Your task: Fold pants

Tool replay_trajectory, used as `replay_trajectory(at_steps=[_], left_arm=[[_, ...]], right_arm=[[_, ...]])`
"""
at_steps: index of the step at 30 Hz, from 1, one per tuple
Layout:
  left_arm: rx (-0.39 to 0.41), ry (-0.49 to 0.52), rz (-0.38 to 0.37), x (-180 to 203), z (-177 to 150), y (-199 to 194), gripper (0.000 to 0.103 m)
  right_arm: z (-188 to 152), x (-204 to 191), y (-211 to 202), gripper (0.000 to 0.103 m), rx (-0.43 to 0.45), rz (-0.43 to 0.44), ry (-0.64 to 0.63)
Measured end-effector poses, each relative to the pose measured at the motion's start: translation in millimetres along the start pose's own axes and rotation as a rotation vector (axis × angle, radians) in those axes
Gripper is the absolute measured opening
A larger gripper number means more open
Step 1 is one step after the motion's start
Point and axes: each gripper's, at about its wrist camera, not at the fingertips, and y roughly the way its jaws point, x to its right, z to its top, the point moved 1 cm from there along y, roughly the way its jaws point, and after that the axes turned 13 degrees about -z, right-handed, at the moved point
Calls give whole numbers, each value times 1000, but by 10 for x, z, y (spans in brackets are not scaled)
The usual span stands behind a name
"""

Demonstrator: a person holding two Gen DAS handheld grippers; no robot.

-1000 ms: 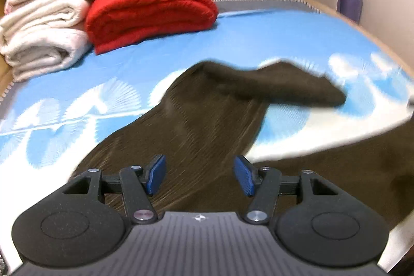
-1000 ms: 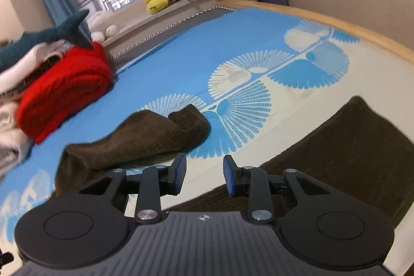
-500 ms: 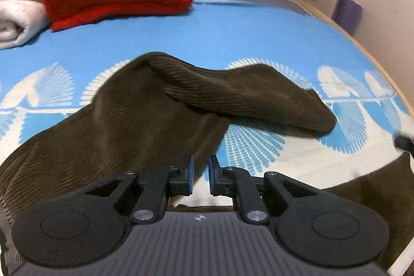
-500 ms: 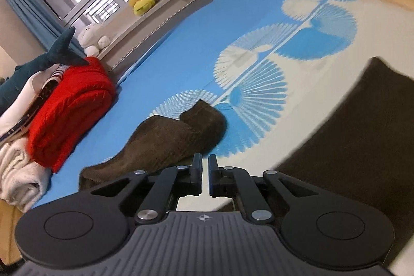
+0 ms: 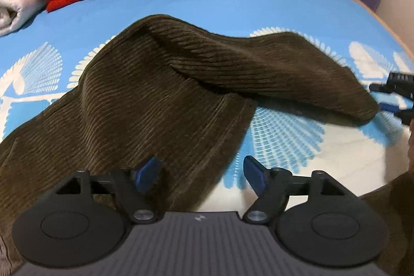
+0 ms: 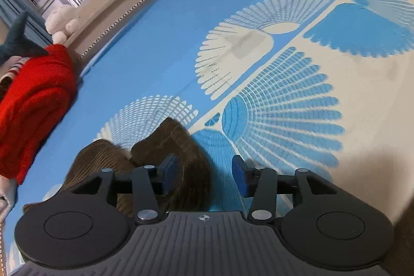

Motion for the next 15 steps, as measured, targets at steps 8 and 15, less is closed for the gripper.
replay_trajectory(at_steps=[8,15], left_arm=[[-62,42,-18,20,-60,293,68],[-66,23,38,-51,-64,250,8]], right_arm=[[-67,-383,247,31,53,-32,-189],[-19,-497,3,8,122,-5,-195]])
